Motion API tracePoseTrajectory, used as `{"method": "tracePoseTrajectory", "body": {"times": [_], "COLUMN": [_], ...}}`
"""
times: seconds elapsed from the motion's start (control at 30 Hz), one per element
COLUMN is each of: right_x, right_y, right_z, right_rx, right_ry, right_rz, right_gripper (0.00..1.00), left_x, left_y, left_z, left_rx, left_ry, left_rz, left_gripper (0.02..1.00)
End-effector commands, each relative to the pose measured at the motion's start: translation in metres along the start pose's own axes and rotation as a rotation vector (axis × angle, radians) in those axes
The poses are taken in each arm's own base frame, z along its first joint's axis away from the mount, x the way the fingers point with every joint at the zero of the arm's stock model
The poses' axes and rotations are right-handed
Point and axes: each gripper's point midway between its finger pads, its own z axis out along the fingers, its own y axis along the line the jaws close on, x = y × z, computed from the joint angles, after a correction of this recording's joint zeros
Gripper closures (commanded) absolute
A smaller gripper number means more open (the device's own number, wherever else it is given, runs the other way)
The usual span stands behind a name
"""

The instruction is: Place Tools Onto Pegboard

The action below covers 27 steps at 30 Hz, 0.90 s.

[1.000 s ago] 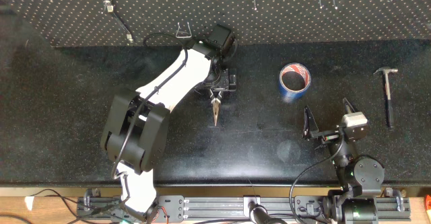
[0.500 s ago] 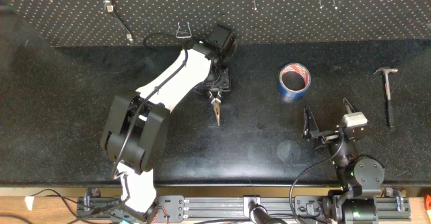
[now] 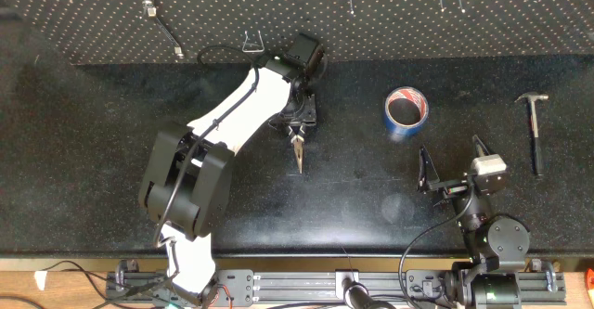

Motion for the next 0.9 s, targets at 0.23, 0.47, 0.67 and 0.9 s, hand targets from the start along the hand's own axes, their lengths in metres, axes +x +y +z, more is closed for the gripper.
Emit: {"method": "tracePoseTrajectory", "body": {"times": [0.23,0.47,0.67,0.9], "right_x": [0.001,0.001,0.001,0.001], "right_y": [0.000,0.000,0.000,0.000], "right_z": [0.000,0.000,0.000,0.000], "right_rx": [-0.001,-0.001,-0.001,-0.001], "right_ry": [0.002,0.002,0.002,0.002], "right_rz": [0.012,0.012,0.012,0.012], "right_gripper": [0.014,0.014,0.014,0.012], "left_x": [-0.022,0.002,-0.060,-0.106], "left_y": [0.000,0.035,0.059,0.093], "left_z": [-0.070,-0.216,-0.293,-0.267], "left_rx": [-0.047,-0.063,-0.285,-0.213], "left_ry": [-0.233,-0.585,-0.994,-0.983], "left_rz": [0.029,0.005,0.040,-0.067], "left_gripper": [0.993,0.991,0.991,0.991]}}
